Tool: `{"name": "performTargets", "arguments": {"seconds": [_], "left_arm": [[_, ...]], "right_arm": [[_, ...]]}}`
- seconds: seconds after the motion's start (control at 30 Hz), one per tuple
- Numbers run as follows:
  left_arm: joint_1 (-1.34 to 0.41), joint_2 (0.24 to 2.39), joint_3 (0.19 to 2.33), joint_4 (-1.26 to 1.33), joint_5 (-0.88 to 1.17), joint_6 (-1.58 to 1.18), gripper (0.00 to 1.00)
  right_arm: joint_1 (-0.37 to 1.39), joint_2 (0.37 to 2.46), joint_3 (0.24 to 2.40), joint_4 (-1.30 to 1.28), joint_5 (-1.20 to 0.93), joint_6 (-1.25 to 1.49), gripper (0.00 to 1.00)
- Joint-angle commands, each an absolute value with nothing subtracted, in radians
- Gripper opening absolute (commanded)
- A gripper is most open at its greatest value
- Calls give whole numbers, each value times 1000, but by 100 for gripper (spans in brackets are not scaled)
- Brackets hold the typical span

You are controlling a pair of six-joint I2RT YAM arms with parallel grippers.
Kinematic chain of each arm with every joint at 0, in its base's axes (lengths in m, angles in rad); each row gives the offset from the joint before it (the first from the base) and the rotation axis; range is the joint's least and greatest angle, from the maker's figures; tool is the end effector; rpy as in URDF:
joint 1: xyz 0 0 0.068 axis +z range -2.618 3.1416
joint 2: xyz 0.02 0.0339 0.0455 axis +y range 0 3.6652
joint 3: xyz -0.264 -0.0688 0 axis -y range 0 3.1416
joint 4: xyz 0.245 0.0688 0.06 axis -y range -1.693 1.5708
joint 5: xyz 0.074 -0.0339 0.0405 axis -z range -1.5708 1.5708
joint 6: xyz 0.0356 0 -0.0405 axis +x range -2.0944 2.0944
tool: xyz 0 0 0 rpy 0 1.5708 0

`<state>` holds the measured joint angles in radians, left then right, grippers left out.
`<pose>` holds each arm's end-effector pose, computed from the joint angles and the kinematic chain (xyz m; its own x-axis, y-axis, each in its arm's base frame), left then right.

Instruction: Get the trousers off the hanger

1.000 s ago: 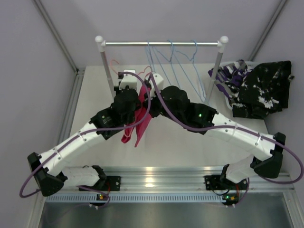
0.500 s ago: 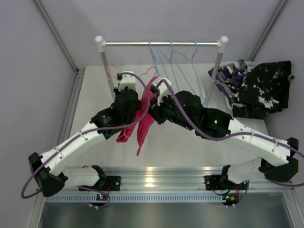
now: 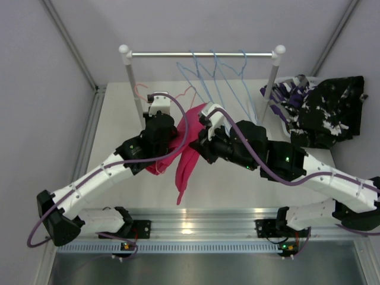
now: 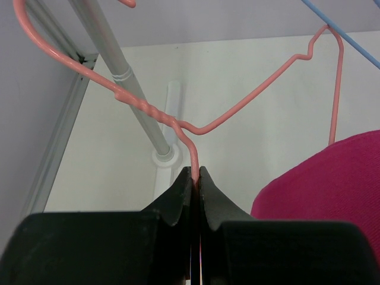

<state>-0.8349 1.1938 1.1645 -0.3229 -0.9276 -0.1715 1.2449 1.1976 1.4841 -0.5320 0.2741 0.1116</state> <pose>0.1949 -0.1728 0.3789 -0.2180 0.0882 -0.9720 -0.0982 0.9889 0.1118 0.0882 0.2308 0.4598 -0.1695 -0.1668 -0.9713 -0.8141 0.5791 0.0427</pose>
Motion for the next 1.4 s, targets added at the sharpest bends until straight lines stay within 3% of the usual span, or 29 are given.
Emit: {"name": "performTargets", "arguments": {"seconds": [0.0, 1.37], "left_arm": [[-818, 1200, 1143, -318, -969, -178, 0], [-818, 1190, 862, -109, -1074, -205, 0]], "right_arm": [[1284, 1106, 1516, -422, 244, 97, 0], [1290, 943, 1546, -578, 362, 61, 0]]}}
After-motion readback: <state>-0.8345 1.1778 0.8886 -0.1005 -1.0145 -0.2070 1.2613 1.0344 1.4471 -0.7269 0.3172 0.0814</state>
